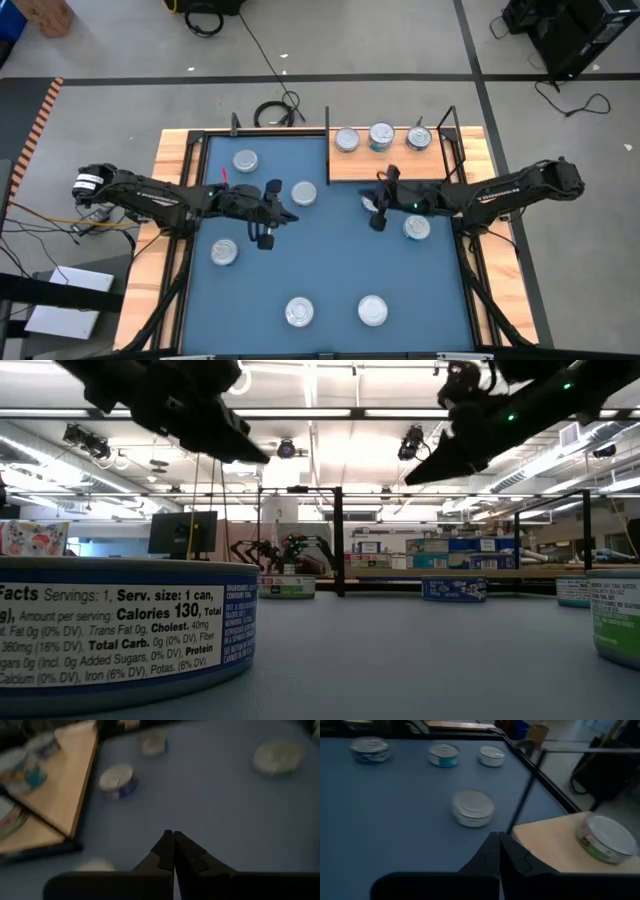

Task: Stack canned seafood by type on shelf
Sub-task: Stack the top left green tuna can onto the green tuna can on the shelf

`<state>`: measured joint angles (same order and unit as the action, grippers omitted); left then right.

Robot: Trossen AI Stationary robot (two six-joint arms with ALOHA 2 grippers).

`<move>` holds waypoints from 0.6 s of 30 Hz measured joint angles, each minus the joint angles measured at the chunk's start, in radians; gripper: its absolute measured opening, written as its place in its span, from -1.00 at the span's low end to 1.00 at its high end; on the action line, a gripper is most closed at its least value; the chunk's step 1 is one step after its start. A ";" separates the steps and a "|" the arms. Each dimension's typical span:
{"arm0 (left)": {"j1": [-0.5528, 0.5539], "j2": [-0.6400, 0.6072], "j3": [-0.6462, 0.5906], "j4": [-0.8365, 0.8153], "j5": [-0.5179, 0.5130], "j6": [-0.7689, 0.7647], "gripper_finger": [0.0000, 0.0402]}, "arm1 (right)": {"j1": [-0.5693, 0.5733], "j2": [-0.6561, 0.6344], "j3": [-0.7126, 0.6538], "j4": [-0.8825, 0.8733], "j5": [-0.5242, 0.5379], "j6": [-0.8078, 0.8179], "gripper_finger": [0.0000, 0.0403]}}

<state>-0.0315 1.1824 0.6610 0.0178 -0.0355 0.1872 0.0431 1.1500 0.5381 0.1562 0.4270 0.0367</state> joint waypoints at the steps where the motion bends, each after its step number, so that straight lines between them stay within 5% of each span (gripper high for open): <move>1: 0.012 0.000 0.016 -0.046 -0.002 0.006 -0.97 | 0.026 0.000 0.000 0.000 0.022 0.009 -0.98; 10: 0.165 0.000 0.084 -0.331 -0.082 0.041 -0.99 | 0.232 0.001 0.000 0.002 0.165 0.100 -0.98; 18: 0.457 0.000 0.084 -0.391 -0.173 -0.005 -0.99 | 0.336 0.001 0.000 0.002 0.302 0.103 -0.98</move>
<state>0.4260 1.1825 0.7448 -0.3736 -0.2085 0.1821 0.3787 1.1511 0.5381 0.1585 0.7290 0.1394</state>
